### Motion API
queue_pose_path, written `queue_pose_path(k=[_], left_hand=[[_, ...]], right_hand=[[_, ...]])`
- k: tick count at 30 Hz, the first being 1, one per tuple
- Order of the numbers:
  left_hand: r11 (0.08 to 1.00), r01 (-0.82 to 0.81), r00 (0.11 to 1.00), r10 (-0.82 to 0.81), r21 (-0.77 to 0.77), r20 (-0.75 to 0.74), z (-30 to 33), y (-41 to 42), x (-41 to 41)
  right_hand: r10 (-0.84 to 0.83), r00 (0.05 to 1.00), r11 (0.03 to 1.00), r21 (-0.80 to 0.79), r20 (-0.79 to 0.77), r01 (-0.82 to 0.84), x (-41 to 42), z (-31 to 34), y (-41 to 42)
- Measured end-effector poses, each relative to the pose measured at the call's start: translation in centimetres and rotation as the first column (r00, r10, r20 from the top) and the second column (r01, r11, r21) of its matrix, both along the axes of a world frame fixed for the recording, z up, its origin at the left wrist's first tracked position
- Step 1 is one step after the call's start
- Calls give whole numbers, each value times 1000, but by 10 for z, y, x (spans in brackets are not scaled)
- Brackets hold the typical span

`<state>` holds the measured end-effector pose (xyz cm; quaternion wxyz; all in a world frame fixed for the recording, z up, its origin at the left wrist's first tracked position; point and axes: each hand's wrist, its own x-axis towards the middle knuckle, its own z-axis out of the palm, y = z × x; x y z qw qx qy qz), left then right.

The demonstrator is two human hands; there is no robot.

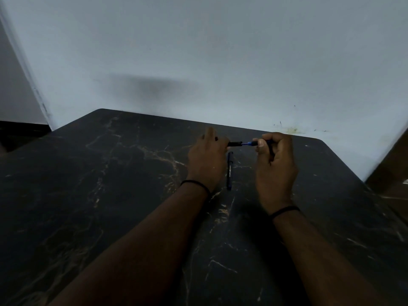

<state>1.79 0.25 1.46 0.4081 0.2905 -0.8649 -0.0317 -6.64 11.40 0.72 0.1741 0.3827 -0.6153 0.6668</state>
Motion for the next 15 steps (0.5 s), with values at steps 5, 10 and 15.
queue_pose_path(k=[5, 10, 15], left_hand=[[998, 45, 998, -44, -34, 40, 1, 4, -1], [992, 67, 998, -65, -104, 19, 2, 3, 2], [987, 118, 993, -115, -113, 39, 2, 0, 0]], right_hand=[[-21, 999, 998, 58, 44, 18, -2, -2, -1], [-78, 989, 990, 129, 126, 61, -6, -2, 2], [-113, 978, 974, 213, 178, 74, -8, 0, 8]])
